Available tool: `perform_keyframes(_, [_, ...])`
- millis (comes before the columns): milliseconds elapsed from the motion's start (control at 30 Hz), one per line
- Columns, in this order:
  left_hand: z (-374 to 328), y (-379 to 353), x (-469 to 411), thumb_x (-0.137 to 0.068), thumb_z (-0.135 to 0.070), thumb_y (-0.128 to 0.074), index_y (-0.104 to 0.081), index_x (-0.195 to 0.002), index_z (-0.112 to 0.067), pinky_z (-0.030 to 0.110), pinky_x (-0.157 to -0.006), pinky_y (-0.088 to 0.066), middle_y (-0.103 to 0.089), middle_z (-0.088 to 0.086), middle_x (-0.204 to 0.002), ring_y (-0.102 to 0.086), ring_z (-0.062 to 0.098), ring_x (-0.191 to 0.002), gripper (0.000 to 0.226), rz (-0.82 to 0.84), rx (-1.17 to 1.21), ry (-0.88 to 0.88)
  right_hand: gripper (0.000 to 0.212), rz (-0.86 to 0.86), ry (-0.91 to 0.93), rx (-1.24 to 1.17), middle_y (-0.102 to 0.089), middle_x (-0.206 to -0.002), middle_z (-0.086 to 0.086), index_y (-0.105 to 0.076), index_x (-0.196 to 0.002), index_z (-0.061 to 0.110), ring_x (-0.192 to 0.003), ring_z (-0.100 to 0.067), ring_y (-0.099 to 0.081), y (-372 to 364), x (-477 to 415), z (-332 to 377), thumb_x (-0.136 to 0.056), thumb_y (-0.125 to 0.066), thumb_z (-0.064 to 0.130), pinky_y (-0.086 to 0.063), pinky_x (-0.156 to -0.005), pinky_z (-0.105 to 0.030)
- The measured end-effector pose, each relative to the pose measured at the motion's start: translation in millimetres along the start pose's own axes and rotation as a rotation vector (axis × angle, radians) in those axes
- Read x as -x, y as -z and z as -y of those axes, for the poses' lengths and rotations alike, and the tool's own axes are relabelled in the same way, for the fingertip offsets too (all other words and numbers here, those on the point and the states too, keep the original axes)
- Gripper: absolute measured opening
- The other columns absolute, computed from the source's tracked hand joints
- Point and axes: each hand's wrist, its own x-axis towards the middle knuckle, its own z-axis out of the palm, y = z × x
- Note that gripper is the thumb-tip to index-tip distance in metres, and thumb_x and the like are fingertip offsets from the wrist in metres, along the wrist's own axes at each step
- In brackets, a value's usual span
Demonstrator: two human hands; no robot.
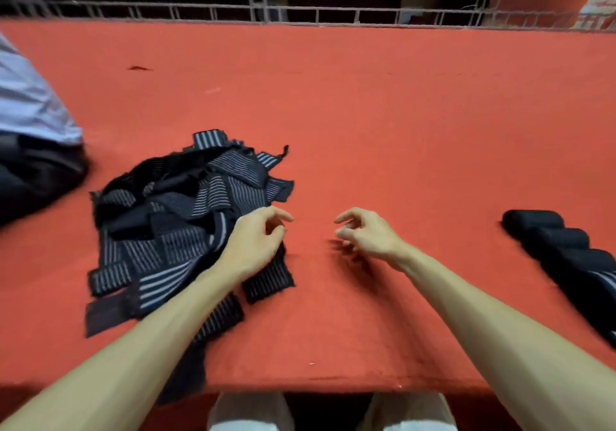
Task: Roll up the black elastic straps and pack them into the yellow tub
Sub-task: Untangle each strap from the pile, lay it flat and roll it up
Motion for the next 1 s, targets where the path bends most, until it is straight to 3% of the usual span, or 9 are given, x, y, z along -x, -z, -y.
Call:
perform_keyframes(133, [45.6,27.9,7.9,-0.084,-0.003,-0.056,-0.069,-0.099,-0.021,0.032,-0.090,-0.034,-0.055,-0.008,-0.096,-0.051,0.015,-0.098,0.026,-0.284,-0.179,-0.083,0.009,0.072,0.023,-0.065,-0.062,-0.073,0.003,-0.061,-0.102,0.014,-0.062,-0.012,-0.060,-49.5,-15.7,35.0,-0.093,-0.060,0.013,-0.051,-0.052,-0.025])
perform_keyframes(233, [67.5,30.1,8.1,-0.091,-0.014,-0.059,-0.062,-0.119,-0.019,0.030,-0.094,-0.032,-0.043,-0.003,-0.110,-0.045,0.014,-0.105,0.029,-0.264,-0.144,0.063,0.015,0.051,0.009,-0.102,-0.065,-0.078,0.002,-0.062,-0.102,0.015,-0.064,-0.014,-0.058,-75.8,-35.3,50.8,-0.093,-0.063,0.027,-0.053,-0.063,-0.036])
perform_keyframes(333, [79.2,22.3,15.3,-0.097,-0.022,-0.054,-0.052,-0.131,-0.014,0.018,-0.084,-0.034,-0.038,-0.002,-0.121,-0.048,-0.009,-0.086,0.035,-0.177,0.048,0.167,0.040,0.003,-0.040,-0.070,-0.069,-0.104,-0.005,-0.062,-0.113,0.011,-0.080,-0.015,-0.059,-97.4,-57.7,57.3,-0.088,-0.067,0.043,-0.049,-0.075,-0.033])
perform_keyframes(400, [84.7,13.6,20.6,-0.098,-0.025,-0.051,-0.050,-0.134,-0.013,0.021,-0.085,-0.037,-0.037,-0.003,-0.126,-0.049,-0.003,-0.081,0.037,-0.182,0.031,0.160,0.047,-0.021,-0.075,-0.079,-0.068,-0.110,-0.008,-0.061,-0.115,0.010,-0.094,-0.020,-0.062,-107.5,-67.7,57.2,-0.084,-0.072,0.043,-0.048,-0.087,-0.035])
perform_keyframes(500, [88.1,9.3,21.1,-0.098,-0.030,-0.049,-0.050,-0.133,-0.015,0.034,-0.085,-0.047,-0.037,-0.006,-0.126,-0.052,0.007,-0.079,0.038,-0.189,0.004,0.136,0.032,-0.089,-0.131,-0.195,-0.071,-0.104,-0.014,-0.064,-0.099,0.015,-0.081,-0.019,-0.060,-113.0,-75.4,56.6,-0.077,-0.081,0.033,-0.050,-0.086,-0.038])
perform_keyframes(600, [90.7,11.3,19.9,-0.099,-0.029,-0.048,-0.050,-0.132,-0.015,0.033,-0.086,-0.045,-0.038,-0.004,-0.126,-0.052,0.005,-0.079,0.036,-0.178,0.008,0.125,0.017,-0.122,-0.185,-0.399,-0.069,-0.087,-0.012,-0.062,-0.087,0.014,-0.058,-0.009,-0.056,-103.4,-70.9,65.8,-0.081,-0.078,0.016,-0.050,-0.062,-0.028])
perform_keyframes(700, [86.7,10.5,22.9,-0.100,-0.032,-0.039,-0.055,-0.125,-0.014,0.033,-0.096,-0.039,-0.045,-0.001,-0.122,-0.052,0.013,-0.101,0.035,-0.236,-0.094,0.056,0.008,-0.115,-0.176,-0.507,-0.058,-0.071,-0.007,-0.061,-0.094,0.003,-0.046,-0.007,-0.050,-80.5,-59.0,76.6,-0.089,-0.067,0.005,-0.043,-0.043,-0.019])
perform_keyframes(833, [56.8,10.1,21.9,-0.097,-0.029,-0.036,-0.061,-0.115,-0.015,0.032,-0.099,-0.029,-0.054,0.002,-0.116,-0.047,0.018,-0.110,0.034,-0.417,-0.278,-0.138,0.014,-0.089,-0.124,-0.645,-0.062,-0.068,-0.010,-0.058,-0.090,0.004,-0.050,-0.014,-0.057,-51.1,-36.1,78.8,-0.089,-0.054,-0.010,-0.050,-0.048,-0.022])
perform_keyframes(1000, [25.6,-2.7,11.1,-0.086,-0.012,-0.058,-0.044,-0.142,-0.015,0.036,-0.111,-0.028,-0.041,0.007,-0.143,-0.035,0.023,-0.132,0.058,-0.180,-0.310,-0.362,0.031,-0.067,-0.074,-0.770,-0.059,-0.076,-0.015,-0.057,-0.109,-0.002,-0.062,-0.023,-0.057,-17.7,-2.3,60.5,-0.084,-0.046,-0.016,-0.050,-0.063,-0.034])
